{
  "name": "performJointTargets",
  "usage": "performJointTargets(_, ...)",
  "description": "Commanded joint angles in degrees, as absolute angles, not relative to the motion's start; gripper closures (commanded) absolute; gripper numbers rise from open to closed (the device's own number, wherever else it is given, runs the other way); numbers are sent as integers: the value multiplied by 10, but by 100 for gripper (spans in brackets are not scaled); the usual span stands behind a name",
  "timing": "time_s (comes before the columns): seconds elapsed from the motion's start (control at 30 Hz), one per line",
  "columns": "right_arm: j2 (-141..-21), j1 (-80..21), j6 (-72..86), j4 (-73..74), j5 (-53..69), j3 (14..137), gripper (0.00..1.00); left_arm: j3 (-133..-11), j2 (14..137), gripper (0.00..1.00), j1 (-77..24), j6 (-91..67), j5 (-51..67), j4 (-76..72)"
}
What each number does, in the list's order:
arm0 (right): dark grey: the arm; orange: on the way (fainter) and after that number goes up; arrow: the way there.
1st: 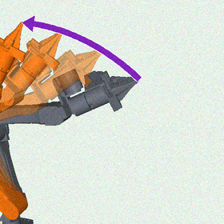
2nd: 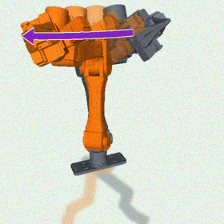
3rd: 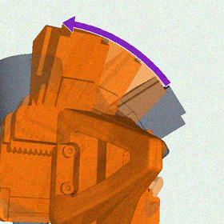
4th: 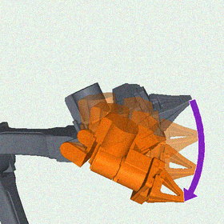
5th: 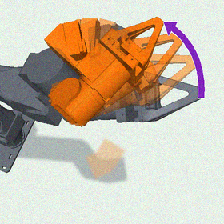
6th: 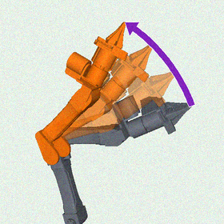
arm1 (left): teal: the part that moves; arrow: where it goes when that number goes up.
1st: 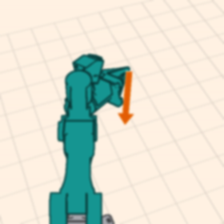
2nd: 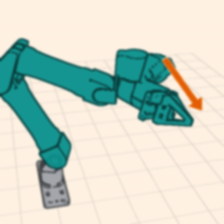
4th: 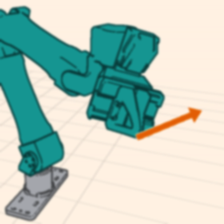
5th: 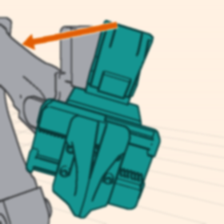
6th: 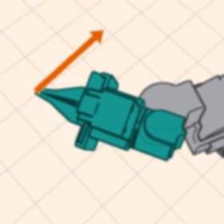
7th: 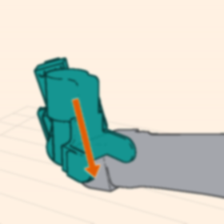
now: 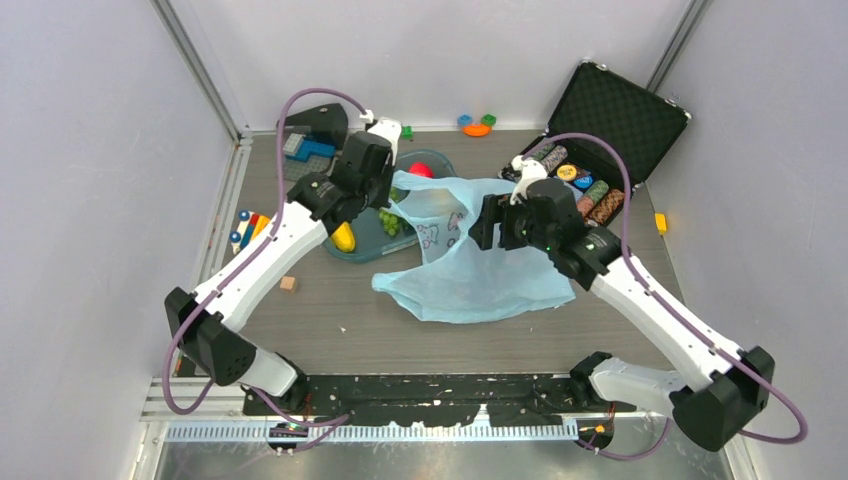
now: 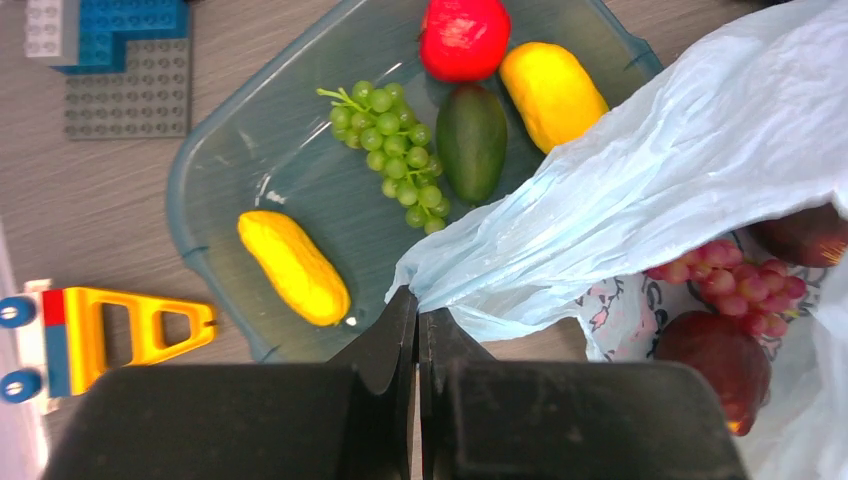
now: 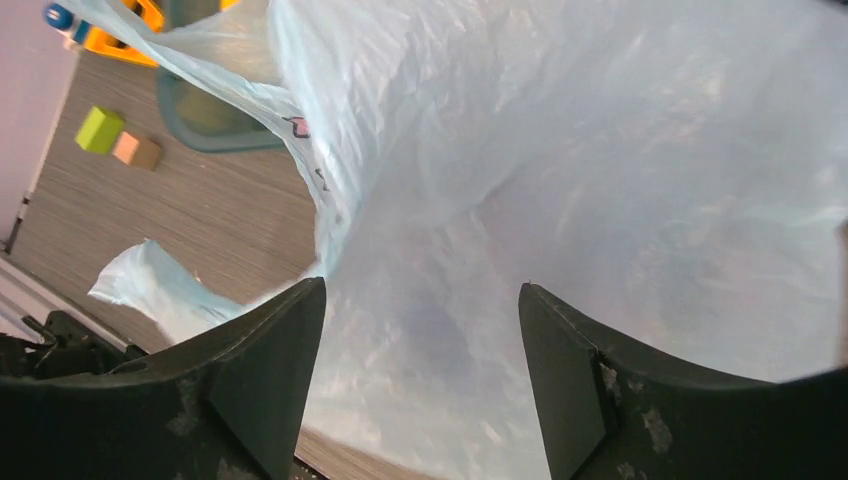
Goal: Place the fake fruits into the plastic bag and tie a complex knot
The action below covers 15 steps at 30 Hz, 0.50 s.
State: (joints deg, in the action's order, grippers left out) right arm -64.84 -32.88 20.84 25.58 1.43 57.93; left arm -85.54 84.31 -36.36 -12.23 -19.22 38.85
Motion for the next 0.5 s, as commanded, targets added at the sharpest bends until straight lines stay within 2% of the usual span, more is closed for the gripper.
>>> performJointTargets(0.0, -594, -341, 164, 309, 16, 631, 21, -923, 840, 100, -363, -74, -210, 499)
performJointTargets(0.23, -554, -478, 126, 251, 2, 628, 19, -942, 852, 100, -355, -51, -194, 513)
performJointTargets(0.47, -621, -673, 47, 112, -99, 608, 19, -925, 837, 100, -338, -61, -112, 488)
